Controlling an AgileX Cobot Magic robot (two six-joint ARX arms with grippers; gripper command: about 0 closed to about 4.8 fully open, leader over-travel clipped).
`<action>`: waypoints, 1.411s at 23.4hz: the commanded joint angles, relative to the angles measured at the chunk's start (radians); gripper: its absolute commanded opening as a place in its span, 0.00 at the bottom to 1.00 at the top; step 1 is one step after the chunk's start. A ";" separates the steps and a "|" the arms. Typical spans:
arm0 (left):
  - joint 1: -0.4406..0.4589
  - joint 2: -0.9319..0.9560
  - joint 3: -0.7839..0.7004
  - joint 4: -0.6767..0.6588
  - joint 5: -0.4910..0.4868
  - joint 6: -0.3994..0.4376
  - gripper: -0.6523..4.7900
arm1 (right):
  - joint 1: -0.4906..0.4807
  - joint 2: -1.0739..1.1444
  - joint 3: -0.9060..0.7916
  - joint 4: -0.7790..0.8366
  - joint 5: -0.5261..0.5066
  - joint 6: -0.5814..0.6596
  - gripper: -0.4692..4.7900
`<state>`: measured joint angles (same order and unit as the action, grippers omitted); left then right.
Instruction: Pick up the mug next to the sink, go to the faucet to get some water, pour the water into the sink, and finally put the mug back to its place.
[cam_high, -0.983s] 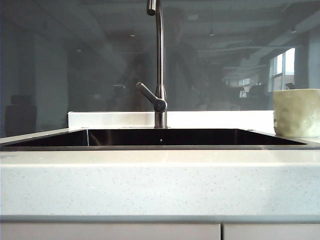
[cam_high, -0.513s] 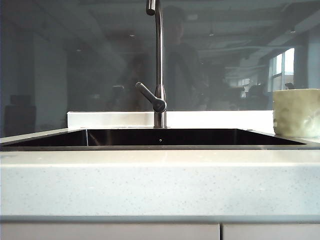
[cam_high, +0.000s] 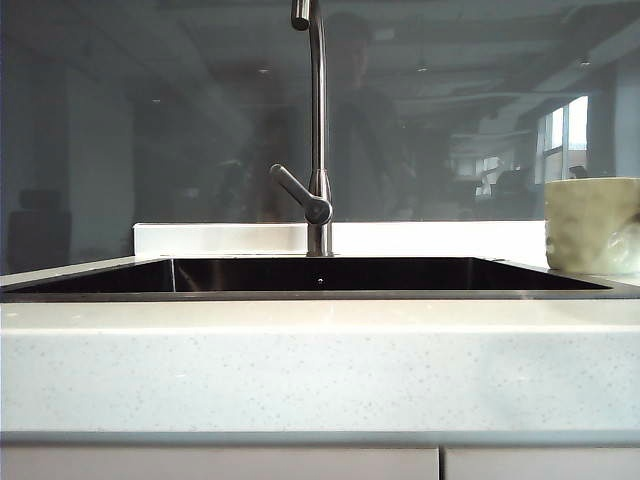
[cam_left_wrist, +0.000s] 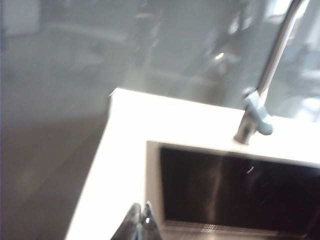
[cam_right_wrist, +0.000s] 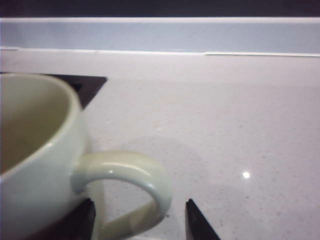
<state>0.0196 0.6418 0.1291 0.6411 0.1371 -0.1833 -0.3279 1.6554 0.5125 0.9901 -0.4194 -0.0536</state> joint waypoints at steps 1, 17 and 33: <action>-0.001 0.248 0.109 0.209 0.120 0.011 0.11 | 0.017 0.035 0.018 0.077 0.012 -0.003 0.57; -0.008 0.670 0.333 0.295 0.182 0.011 0.11 | 0.016 0.067 0.090 0.076 0.062 -0.003 0.46; -0.009 0.671 0.333 0.295 0.182 0.011 0.11 | 0.016 0.099 0.092 0.108 0.058 -0.003 0.45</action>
<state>0.0097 1.3155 0.4591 0.9230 0.3141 -0.1757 -0.3119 1.7580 0.5999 1.0752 -0.3595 -0.0540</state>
